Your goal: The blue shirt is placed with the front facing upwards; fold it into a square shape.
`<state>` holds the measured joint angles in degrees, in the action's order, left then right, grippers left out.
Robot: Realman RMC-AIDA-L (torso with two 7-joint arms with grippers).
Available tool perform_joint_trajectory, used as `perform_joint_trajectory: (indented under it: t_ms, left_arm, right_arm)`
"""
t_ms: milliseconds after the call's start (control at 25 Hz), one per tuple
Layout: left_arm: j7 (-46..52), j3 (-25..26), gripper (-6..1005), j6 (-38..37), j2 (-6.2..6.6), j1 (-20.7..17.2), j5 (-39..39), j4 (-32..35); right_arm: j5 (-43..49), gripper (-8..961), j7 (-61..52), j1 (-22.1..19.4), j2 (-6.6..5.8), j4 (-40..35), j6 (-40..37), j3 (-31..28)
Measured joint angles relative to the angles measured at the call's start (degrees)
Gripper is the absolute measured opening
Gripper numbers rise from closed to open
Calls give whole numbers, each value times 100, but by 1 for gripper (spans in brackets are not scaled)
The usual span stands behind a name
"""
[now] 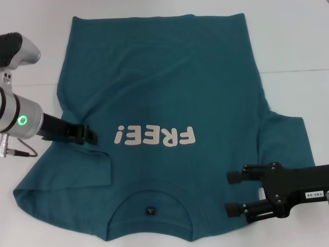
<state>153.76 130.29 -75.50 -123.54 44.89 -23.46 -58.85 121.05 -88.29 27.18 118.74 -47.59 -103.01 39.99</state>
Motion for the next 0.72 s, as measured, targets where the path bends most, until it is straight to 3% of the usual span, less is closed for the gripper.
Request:
perform_joint_trajectory:
  t_ms: [160,400,720]
  left_arm:
    - [-89,11,295,87,2,-33,-141,-66]
    - [132,-6,423,918,-20,-305,89,-243]
    - [209,10,701,1803,8,-307,164,373]
  right_arm:
    - [16,915,-34,17,0,-4,1,0]
    - [16,916,-45,15,0,-5,18,-11]
    - [16,916,-48,36,0,-5,44,-11]
